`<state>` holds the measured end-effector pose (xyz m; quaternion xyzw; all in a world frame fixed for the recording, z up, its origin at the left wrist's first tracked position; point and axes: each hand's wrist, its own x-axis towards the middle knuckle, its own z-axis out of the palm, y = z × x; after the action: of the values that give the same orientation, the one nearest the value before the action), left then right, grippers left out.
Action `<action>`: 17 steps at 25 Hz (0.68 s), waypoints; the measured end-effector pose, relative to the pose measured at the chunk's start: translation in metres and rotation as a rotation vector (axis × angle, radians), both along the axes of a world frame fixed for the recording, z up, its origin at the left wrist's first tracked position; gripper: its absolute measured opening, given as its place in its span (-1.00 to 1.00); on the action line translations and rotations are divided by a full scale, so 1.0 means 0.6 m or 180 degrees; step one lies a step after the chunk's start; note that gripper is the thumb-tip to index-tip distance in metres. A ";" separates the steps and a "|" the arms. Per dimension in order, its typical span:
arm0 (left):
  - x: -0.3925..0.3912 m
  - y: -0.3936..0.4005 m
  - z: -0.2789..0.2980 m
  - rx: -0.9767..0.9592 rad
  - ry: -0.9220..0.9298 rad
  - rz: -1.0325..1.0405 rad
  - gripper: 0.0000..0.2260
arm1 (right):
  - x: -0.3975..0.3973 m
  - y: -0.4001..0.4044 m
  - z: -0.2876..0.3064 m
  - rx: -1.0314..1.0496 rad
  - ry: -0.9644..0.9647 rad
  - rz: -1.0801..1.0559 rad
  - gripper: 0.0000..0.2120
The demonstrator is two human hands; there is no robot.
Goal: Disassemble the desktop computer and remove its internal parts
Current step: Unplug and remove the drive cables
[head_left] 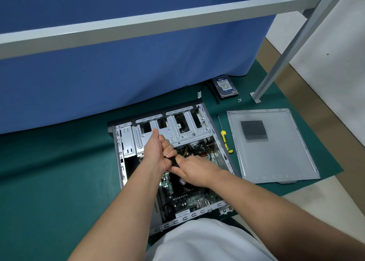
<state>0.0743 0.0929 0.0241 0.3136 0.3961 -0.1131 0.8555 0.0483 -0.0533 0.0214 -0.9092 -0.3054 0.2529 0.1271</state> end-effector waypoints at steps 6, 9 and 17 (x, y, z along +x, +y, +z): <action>0.070 -0.034 0.018 0.0034 -0.0596 -0.0478 -0.52 | 0.050 -0.052 0.021 0.1042 0.1118 -0.1240 -0.77; 0.126 -0.054 0.011 0.1583 -0.0852 -0.0881 -0.68 | 0.117 -0.090 0.038 0.1244 0.0976 -0.1678 -0.74; 0.228 0.004 -0.099 0.6340 -0.0615 -0.2845 -0.59 | 0.379 -0.223 -0.044 0.0558 0.0829 -0.2738 -0.72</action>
<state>0.2112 0.0953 -0.0354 0.9874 0.0917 -0.0173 0.1279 0.2755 -0.1872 -0.0049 -0.8998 0.0981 0.2625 0.3343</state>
